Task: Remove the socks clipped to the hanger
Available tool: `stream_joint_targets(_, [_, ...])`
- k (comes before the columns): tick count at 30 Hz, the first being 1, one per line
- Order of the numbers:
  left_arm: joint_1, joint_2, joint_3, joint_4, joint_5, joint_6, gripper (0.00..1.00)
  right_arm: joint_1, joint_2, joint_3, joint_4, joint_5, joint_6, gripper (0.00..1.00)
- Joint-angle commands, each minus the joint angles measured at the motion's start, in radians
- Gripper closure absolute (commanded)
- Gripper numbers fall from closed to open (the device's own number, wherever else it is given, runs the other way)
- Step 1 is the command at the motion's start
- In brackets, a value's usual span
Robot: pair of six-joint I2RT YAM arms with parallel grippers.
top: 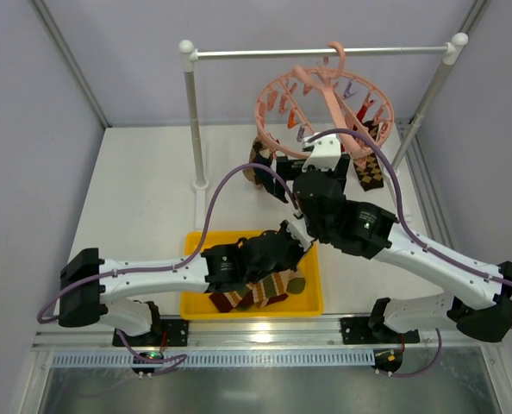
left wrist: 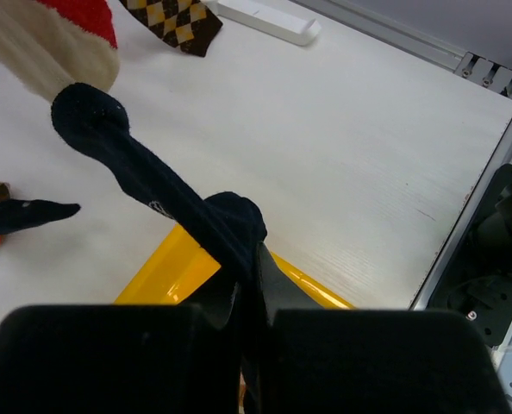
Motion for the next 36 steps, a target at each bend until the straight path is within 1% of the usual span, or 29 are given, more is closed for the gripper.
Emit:
stream_joint_targets(1, [0.014,-0.001,0.064,0.071,-0.003,-0.014,1.00,0.037,0.010,-0.026,-0.042,0.023,-0.006,0.00])
stream_joint_targets(5, [0.013,-0.012,0.058,0.069,0.007,-0.019,1.00,0.034,0.034,-0.020,-0.051,0.037,0.003,0.00])
stream_joint_targets(12, [0.013,-0.027,0.049,0.066,0.017,-0.025,1.00,-0.013,0.086,-0.012,-0.010,-0.011,-0.017,0.01])
stream_joint_targets(17, [0.013,-0.041,0.038,0.066,0.019,-0.027,1.00,-0.033,0.109,0.007,-0.039,0.008,0.000,0.00])
stream_joint_targets(23, [0.013,-0.066,0.027,0.068,0.025,-0.031,1.00,-0.068,0.125,0.000,-0.092,0.020,0.051,0.00])
stream_joint_targets(31, [0.013,-0.076,0.020,0.068,0.026,-0.031,1.00,-0.111,0.122,-0.033,-0.062,-0.029,0.058,0.01])
stream_joint_targets(33, [0.013,-0.078,0.016,0.068,0.028,-0.031,1.00,-0.127,0.122,-0.041,-0.046,-0.047,0.052,0.04])
stream_joint_targets(35, [0.013,-0.081,0.016,0.068,0.028,-0.031,1.00,-0.139,0.131,-0.043,-0.042,-0.050,0.049,0.09])
stream_joint_targets(36, [0.013,-0.084,0.018,0.068,0.030,-0.030,1.00,-0.142,0.134,-0.041,-0.042,-0.052,0.048,0.18])
